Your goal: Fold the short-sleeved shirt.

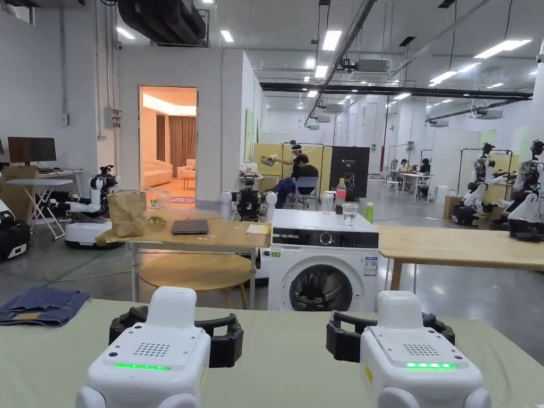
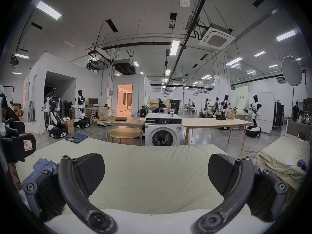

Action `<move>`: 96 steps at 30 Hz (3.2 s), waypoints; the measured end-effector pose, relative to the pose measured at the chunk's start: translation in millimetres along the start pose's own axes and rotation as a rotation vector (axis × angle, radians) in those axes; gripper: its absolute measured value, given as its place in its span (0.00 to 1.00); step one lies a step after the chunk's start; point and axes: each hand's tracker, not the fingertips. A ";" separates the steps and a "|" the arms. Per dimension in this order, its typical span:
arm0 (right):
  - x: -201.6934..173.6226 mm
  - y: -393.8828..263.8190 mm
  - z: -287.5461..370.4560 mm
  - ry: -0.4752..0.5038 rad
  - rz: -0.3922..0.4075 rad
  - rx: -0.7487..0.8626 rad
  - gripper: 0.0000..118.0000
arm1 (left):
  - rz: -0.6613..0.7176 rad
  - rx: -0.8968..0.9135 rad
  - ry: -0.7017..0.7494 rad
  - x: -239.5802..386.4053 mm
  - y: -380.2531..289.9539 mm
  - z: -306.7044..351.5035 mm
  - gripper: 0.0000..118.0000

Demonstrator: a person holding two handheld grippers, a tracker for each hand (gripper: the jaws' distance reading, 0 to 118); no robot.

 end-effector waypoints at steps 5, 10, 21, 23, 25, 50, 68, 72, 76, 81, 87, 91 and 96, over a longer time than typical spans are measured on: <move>2.1 1.7 0.4 -0.003 0.005 0.003 1.00 | -0.001 0.000 -0.003 1.1 1.0 -0.7 1.00; 2.6 1.0 0.1 -0.006 0.014 0.002 1.00 | -0.025 -0.006 0.010 4.4 1.2 -1.8 1.00; 3.1 -2.8 1.6 -0.036 0.009 0.003 0.09 | 0.008 -0.079 -0.044 3.6 -4.5 -9.6 0.00; 0.8 -4.7 1.4 -0.109 0.063 0.011 0.00 | 0.000 -0.042 -0.035 5.5 -7.8 -8.9 0.00; 6.1 -7.1 3.0 -0.031 0.027 0.001 0.00 | -0.015 -0.040 -0.032 7.1 -9.6 -8.1 0.00; -238.9 -78.9 25.0 0.573 0.051 -0.174 0.00 | 0.098 -0.404 0.444 -256.4 -98.0 125.9 0.00; -201.8 -141.7 -10.9 0.416 0.152 -0.315 0.00 | 0.131 -1.135 0.212 -281.2 -294.5 -176.3 0.89; -189.7 -136.2 -16.6 0.386 0.146 -0.305 0.00 | 0.168 -0.969 0.177 -291.5 -275.0 -169.1 0.53; -179.3 -128.8 -16.0 0.381 0.107 -0.291 0.00 | 0.206 -0.976 0.205 -299.2 -270.2 -150.3 0.00; -148.0 -119.1 -4.9 0.339 0.087 -0.273 0.00 | 0.242 -0.785 0.119 -262.9 -201.1 -136.7 0.00; -84.8 -96.3 13.8 0.225 0.044 -0.236 0.00 | 0.159 -0.624 -0.145 -143.4 -117.9 -153.4 0.00; -33.9 -83.5 30.1 0.116 0.036 -0.201 0.00 | 0.136 -0.504 -0.343 -42.2 -72.4 -156.4 0.00; 32.2 -81.1 40.0 -0.007 0.009 -0.200 0.00 | 0.144 -0.510 -0.603 80.4 -63.3 -164.5 0.00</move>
